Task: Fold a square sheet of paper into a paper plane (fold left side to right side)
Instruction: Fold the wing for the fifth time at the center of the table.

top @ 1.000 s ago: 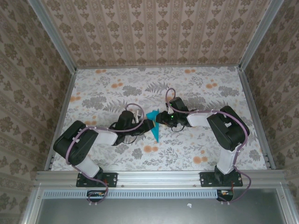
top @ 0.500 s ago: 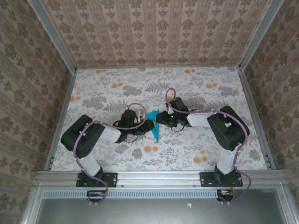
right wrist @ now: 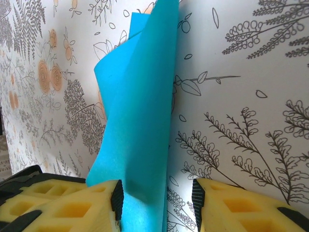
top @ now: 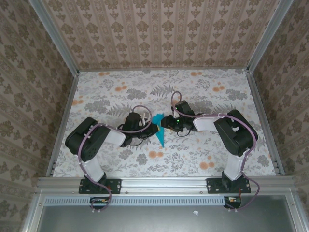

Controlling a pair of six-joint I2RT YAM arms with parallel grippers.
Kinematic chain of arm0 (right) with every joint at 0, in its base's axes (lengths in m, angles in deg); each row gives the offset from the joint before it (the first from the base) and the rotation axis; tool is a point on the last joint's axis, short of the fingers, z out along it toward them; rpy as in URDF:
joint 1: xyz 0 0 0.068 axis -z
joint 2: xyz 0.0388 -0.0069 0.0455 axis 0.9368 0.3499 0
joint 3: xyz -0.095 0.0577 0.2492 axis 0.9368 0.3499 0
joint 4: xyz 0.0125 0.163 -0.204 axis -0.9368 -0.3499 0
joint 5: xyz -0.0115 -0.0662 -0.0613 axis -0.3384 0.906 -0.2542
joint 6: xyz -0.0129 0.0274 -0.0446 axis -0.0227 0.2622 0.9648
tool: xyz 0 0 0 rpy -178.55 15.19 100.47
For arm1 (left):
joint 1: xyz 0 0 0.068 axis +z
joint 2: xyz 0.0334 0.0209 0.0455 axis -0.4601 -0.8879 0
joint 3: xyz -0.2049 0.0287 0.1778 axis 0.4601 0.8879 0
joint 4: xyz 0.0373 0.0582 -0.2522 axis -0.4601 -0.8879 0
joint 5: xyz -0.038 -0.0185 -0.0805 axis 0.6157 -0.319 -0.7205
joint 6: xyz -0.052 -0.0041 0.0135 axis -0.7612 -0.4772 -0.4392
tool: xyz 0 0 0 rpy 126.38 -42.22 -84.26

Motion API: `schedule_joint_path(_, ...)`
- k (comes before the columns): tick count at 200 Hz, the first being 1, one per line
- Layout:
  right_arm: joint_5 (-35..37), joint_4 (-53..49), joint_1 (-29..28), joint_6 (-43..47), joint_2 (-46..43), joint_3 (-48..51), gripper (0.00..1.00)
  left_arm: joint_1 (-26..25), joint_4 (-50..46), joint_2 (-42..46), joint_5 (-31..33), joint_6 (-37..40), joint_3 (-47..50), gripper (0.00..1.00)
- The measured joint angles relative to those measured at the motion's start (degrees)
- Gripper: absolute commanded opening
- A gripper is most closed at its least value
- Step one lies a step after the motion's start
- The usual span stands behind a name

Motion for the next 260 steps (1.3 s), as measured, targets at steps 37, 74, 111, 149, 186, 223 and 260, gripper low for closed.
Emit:
schedule_joint_path(37, -0.3, 0.3, 0.0, 0.0, -0.2, 0.0, 0.5, 0.8, -0.8, 0.7, 0.2, 0.4, 1.0, 0.0)
schedule_joint_path(74, -0.2, 1.3, -0.1, 0.5, -1.2, 1.1, 0.52, 1.0, -2.0, 2.9, 0.2, 1.3, 1.5, 0.0)
schedule_joint_path(111, 0.5, 1.3, -0.1, 1.7, -4.5, 2.4, 0.53, 1.0, -1.9, 3.2, 0.2, 1.7, 1.5, 0.0)
schedule_joint_path(149, 1.7, 1.3, -0.1, 2.7, -7.6, 3.0, 0.56, 1.0, -1.9, 3.2, 0.8, 1.7, 2.1, 0.0)
schedule_joint_path(186, 2.1, 1.3, -0.1, 3.0, -8.2, 3.2, 0.56, 1.0, -2.0, 3.1, 1.5, 1.7, 2.8, 0.0)
schedule_joint_path(223, 2.2, 1.2, -0.1, 3.2, -8.3, 3.3, 0.56, 1.0, -1.9, 2.2, 1.9, 1.7, 3.0, 0.0)
schedule_joint_path(260, 2.1, 1.2, -0.1, 3.2, -8.3, 3.3, 0.53, 1.0, -1.4, 0.9, 2.1, 1.7, 3.0, 0.0)
